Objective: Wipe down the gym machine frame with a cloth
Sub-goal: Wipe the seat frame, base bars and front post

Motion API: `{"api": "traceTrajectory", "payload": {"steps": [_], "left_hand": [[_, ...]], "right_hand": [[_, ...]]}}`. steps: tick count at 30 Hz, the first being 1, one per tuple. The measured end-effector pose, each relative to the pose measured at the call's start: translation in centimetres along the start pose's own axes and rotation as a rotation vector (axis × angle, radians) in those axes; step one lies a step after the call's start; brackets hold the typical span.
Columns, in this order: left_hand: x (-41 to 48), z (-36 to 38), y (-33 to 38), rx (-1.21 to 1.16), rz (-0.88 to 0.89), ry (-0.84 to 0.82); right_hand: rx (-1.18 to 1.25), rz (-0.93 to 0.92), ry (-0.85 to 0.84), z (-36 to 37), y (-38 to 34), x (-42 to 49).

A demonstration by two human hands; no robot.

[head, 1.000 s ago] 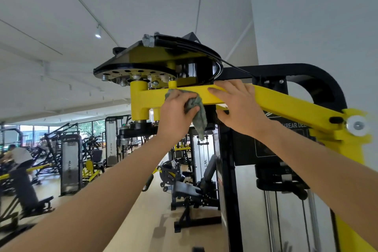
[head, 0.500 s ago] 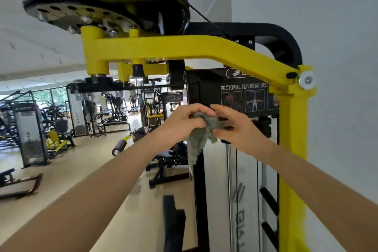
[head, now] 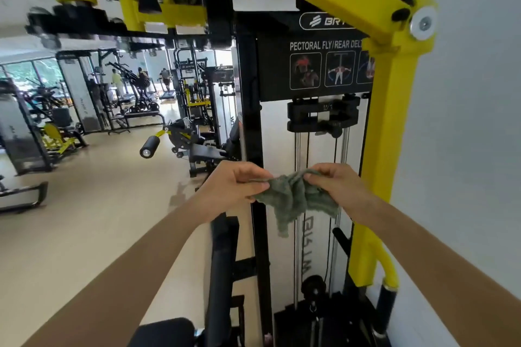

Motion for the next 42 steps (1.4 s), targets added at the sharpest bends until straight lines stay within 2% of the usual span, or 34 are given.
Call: {"api": "traceTrajectory", "payload": {"steps": [4,7,9,12,15,21,25,30,32,35,39,42], "left_hand": [[-0.9,0.6,-2.9,-0.009,-0.03,0.17],[-1.1,1.5,-4.5,-0.002,-0.09,0.209],[-0.7,2.2,-4.8,0.033,-0.092,0.196],[0.6,2.8,-4.1,0.141,-0.036,0.158],[2.3,1.4,-2.9,0.186,0.003,0.157],[5.7,-5.5,-0.7,0.204,0.058,0.234],[8.1,-9.3,0.8,0.249,0.132,0.32],[11.4,-12.1,2.8,0.258,0.243,0.627],[12.4,-12.7,3.6,0.201,0.243,0.731],[14.3,-13.3,4.3,-0.054,0.194,0.83],[16.8,-13.7,5.4,-0.466,0.149,0.878],[18.5,-13.8,5.7,-0.513,0.212,0.92]], "right_hand": [[-0.013,0.067,-0.061,0.8,3.1,-0.9],[-0.336,-0.024,-0.023,1.4,4.5,-0.9],[-0.294,-0.087,-0.035,2.8,4.2,-1.0],[-0.148,-0.147,-0.152,5.8,3.4,-0.3],[-0.09,-0.117,-0.142,7.3,3.0,1.6],[-0.25,-0.133,-0.116,5.2,0.1,6.4],[-0.21,-0.153,-0.014,3.3,-3.5,10.0],[-0.028,-0.202,0.209,2.0,-8.4,14.0],[0.078,-0.244,0.261,1.9,-10.3,15.3],[0.208,-0.352,0.268,1.9,-13.0,17.0],[-0.029,-0.623,0.316,1.6,-15.8,18.9],[-0.259,-0.766,0.307,1.7,-17.0,20.2]]}}
Point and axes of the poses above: each hand's wrist, its own x-axis towards the middle knuckle, its own z-axis out of the palm, y = z × x, the point moved 5 cm from there along x, towards the middle knuckle, and after that the axes turned 2 degrees about -x, right-handed, at the moved point
